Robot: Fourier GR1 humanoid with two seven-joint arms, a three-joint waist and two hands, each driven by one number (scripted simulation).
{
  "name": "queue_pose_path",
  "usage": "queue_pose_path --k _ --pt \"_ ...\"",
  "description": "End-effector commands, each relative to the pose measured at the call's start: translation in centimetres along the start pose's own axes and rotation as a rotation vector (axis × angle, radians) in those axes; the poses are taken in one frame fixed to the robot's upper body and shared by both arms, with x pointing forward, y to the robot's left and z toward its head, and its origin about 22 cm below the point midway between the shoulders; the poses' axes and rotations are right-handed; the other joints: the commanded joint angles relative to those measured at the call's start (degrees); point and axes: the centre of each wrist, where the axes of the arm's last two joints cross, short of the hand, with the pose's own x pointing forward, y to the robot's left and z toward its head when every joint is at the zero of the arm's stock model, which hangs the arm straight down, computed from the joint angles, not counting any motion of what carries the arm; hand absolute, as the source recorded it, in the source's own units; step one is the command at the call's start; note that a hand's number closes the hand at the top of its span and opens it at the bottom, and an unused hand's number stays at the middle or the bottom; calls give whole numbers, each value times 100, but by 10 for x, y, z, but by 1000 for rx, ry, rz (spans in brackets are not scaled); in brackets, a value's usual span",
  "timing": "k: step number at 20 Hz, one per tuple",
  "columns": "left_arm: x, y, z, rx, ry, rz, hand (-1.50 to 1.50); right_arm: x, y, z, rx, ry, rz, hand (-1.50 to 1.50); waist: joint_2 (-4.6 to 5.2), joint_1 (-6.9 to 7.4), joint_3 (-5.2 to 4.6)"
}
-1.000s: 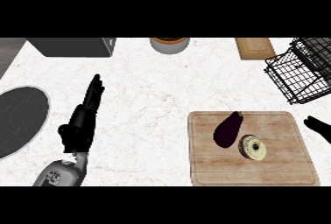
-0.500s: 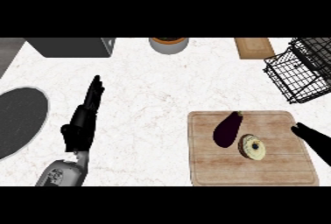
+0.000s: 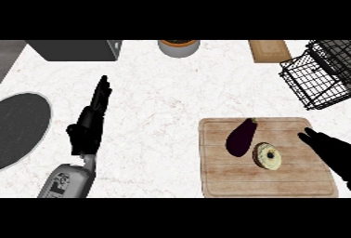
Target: Pick the cupcake from the cutting board and place it in the tiered basket
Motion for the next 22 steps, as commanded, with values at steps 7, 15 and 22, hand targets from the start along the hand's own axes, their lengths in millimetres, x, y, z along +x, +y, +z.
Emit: queue_pose_path --k 7,15,22 --pt "10 18 9 -5 -5 -5 0 -15 -1 -20 -56 76 41 -150 -4 6 -1" --pt "-1 -9 17 -5 11 4 0 -36 28 -37 11 105 -9 -150 -2 -1 0" --pt "3 8 9 -15 16 -12 0 -39 43 -50 1 48 -37 -150 -1 4 0"
